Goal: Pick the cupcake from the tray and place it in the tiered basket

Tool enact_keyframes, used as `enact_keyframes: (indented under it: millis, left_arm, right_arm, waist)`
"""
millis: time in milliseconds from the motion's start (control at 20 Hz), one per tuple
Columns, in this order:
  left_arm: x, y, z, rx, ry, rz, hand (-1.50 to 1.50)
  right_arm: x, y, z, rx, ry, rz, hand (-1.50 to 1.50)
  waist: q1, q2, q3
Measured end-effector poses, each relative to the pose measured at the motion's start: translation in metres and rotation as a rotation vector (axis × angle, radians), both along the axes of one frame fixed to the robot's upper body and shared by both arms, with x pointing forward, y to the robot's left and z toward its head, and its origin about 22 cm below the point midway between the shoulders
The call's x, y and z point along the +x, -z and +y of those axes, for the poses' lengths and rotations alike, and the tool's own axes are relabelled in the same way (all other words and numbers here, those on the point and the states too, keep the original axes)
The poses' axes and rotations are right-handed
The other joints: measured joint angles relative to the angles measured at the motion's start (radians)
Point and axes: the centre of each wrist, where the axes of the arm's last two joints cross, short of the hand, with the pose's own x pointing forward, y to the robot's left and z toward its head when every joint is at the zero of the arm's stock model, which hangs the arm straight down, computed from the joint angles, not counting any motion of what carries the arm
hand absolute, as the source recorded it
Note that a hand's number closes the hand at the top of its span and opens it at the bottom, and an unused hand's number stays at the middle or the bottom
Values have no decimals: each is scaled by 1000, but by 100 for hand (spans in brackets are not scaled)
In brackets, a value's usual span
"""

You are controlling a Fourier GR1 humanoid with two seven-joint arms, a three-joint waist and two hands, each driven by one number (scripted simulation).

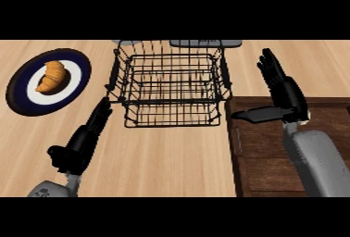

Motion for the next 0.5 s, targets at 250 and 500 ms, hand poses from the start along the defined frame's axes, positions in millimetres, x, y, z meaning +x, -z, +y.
enact_keyframes:
  millis: [250, 500]
  left_arm:
    - [9, 8, -3, -20, 38, 24, 0]
    - [12, 11, 0, -24, 38, 42, 0]
  right_arm:
    - [7, -1, -7, -14, 27, -126, -150]
    - [2, -45, -31, -243, 46, -183, -150]
  waist:
    - [-5, -4, 2]
    - [-22, -12, 0]
